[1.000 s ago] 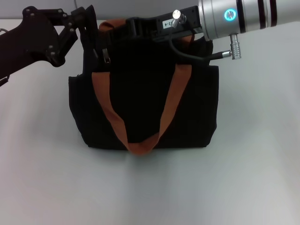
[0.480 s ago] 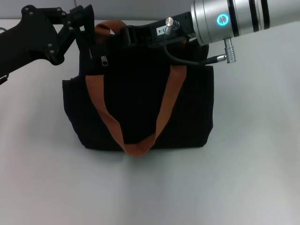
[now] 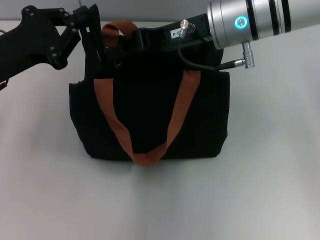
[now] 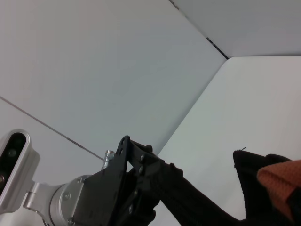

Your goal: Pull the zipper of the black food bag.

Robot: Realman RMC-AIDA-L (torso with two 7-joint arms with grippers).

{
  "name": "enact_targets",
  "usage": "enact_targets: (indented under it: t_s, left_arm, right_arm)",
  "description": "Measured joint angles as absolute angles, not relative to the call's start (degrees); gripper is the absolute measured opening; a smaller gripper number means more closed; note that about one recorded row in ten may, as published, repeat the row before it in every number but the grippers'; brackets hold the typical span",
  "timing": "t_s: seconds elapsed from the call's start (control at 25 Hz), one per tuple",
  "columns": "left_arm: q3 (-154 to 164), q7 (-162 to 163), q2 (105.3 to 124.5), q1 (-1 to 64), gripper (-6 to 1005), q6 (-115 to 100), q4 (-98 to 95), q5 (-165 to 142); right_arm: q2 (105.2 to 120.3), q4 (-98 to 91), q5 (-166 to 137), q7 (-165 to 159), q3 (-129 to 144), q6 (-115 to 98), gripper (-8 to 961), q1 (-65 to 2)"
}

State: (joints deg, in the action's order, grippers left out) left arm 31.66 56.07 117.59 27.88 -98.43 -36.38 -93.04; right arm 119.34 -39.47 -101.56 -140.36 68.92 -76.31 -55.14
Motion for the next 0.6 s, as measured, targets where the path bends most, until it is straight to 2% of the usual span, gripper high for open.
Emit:
enact_targets:
  t_s: [0.2,0.4,0.6]
  left_arm:
    - [31.7,55.9,117.59,27.6,10,-98.4,-36.1,-93.0]
    - [31.6,55.9,117.59,27.1,9,-98.4,-36.0,-93.0]
    - [30.7,55.8,117.59,26.4,9,-97.8,-35.7,-93.0]
  right_arm:
    - [119.30,-39.7,-102.2,-139.6,69.2,-76.1,46,-55.1]
    - [119.27,-40.2,-103.5,-139.6,69.2,-75.9,1,-55.2]
    - [119.26,-41.5,-104.6,-140.2,69.2,-75.9,0,-55.0]
